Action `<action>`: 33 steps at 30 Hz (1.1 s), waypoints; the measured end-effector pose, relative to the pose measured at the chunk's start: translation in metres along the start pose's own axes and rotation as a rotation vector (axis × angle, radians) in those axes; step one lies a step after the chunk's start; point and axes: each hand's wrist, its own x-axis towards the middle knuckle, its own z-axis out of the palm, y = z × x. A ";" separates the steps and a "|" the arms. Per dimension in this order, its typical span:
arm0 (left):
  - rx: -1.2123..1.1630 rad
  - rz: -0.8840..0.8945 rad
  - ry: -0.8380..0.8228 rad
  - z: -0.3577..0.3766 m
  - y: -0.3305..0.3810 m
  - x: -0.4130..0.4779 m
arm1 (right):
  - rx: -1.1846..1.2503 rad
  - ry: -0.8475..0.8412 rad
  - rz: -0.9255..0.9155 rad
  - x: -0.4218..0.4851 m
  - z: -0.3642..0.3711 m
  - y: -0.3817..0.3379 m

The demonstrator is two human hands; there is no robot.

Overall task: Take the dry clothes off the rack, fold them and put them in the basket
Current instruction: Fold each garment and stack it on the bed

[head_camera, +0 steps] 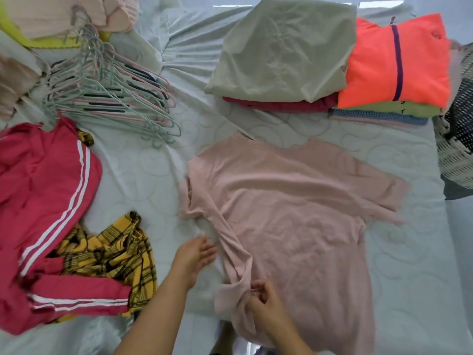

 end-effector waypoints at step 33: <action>0.784 0.304 -0.068 0.015 -0.038 0.014 | 0.053 0.018 0.241 -0.001 0.004 0.055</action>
